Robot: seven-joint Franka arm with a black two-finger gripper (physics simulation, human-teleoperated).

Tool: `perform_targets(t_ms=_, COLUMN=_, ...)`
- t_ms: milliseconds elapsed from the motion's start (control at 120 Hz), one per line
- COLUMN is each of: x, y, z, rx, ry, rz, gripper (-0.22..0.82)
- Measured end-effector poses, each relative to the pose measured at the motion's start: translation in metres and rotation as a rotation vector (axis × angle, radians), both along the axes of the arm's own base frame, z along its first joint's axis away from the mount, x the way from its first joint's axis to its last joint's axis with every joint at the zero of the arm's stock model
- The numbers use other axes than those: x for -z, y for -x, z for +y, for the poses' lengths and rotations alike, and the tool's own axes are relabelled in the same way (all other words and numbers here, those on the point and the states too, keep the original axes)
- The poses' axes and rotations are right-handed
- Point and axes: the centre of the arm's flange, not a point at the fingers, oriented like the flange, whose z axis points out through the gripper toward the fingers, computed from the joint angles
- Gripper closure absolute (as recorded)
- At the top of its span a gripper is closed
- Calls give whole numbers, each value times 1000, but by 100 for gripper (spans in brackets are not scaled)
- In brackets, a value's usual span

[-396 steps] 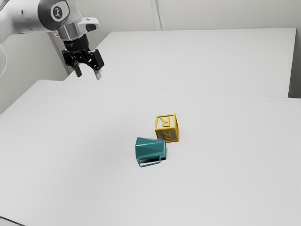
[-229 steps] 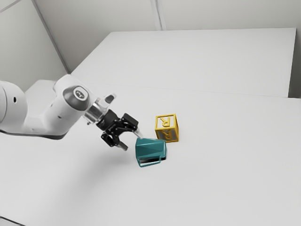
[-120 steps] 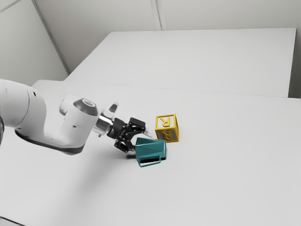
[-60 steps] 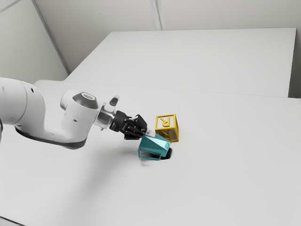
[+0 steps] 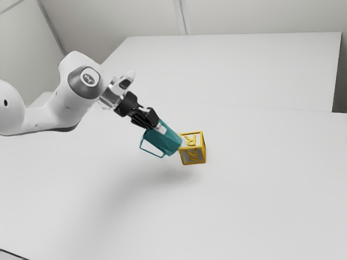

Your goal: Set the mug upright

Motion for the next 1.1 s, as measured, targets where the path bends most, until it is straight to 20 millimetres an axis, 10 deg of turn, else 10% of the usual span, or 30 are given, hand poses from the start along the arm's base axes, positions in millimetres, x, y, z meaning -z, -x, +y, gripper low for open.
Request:
perform_targets(t_ms=175, x=-20, y=-25, z=16, rx=96, ry=-294, rz=18, gripper=76)
perform_targets(t_ms=750, x=81, y=-36, z=40, rx=27, ry=-522, rz=174, gripper=76)
perform_targets(t_ms=1100, x=100, y=-41, z=37, rx=-22, ry=-524, rz=182, gripper=62)
